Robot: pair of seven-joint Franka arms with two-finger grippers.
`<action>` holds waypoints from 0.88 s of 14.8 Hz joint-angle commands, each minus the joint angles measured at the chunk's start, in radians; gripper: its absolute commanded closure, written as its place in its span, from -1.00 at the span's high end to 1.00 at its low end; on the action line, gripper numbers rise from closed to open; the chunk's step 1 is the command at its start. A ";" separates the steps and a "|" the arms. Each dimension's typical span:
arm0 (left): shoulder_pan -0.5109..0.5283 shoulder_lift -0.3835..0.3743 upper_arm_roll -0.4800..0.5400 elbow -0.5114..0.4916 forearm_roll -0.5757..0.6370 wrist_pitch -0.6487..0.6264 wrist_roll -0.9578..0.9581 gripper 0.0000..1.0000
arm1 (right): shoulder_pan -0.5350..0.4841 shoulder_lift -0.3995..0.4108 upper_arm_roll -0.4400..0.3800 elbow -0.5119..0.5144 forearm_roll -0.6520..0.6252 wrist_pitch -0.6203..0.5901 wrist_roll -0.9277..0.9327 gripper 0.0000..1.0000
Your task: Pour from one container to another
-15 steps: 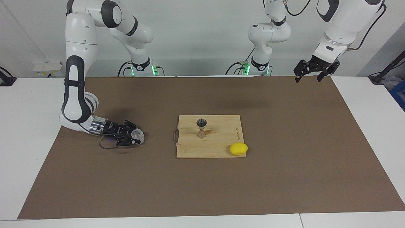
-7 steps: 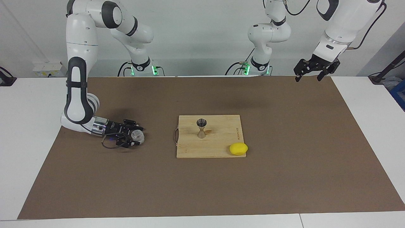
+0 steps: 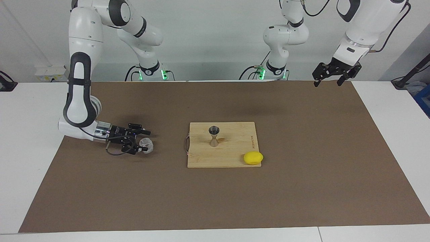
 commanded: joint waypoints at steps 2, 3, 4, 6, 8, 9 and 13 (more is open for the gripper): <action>0.005 -0.003 -0.003 0.013 0.015 -0.011 -0.014 1.00 | 0.004 -0.155 0.008 0.006 -0.159 0.004 0.139 1.00; 0.005 -0.003 -0.003 0.013 0.015 -0.011 -0.014 1.00 | 0.026 -0.180 0.008 0.020 -0.222 0.009 0.140 1.00; 0.005 -0.003 -0.003 0.013 0.015 -0.011 -0.012 1.00 | 0.038 -0.206 0.007 0.030 -0.293 0.018 0.139 1.00; 0.005 -0.003 -0.003 0.013 0.015 -0.011 -0.014 1.00 | 0.065 -0.246 0.008 0.070 -0.455 0.032 0.131 1.00; 0.005 -0.003 -0.003 0.014 0.015 -0.011 -0.012 1.00 | 0.079 -0.294 0.011 0.084 -0.595 0.033 0.130 1.00; 0.005 -0.003 -0.001 0.013 0.015 -0.011 -0.012 1.00 | 0.108 -0.314 0.010 0.083 -0.661 0.050 0.124 1.00; 0.005 -0.003 -0.003 0.013 0.015 -0.011 -0.014 1.00 | 0.174 -0.374 0.010 0.090 -0.859 0.138 0.021 1.00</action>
